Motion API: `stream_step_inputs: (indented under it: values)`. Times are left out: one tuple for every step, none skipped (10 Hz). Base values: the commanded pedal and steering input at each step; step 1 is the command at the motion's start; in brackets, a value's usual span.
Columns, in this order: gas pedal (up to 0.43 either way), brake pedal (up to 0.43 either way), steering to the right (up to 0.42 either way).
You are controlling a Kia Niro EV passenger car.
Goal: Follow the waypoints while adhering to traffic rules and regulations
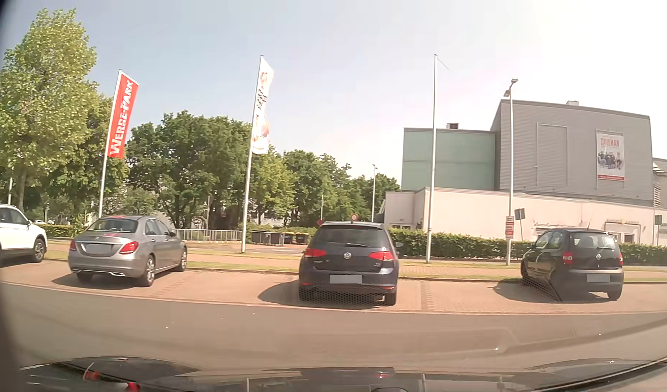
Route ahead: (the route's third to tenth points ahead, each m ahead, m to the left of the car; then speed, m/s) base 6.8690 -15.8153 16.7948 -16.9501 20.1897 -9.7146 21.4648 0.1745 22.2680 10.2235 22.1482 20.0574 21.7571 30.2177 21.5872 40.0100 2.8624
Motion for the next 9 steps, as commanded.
stream_step_inputs:
  values:
    - [0.008, 0.000, 0.622]
    - [0.098, 0.000, 0.670]
    - [0.118, 0.000, 0.711]
    - [0.118, 0.000, 0.759]
    - [0.118, 0.000, 0.811]
    - [0.130, 0.000, 0.850]
    - [0.150, 0.000, 0.884]
    - [0.157, 0.000, 0.903]
    - [0.157, 0.000, 0.917]
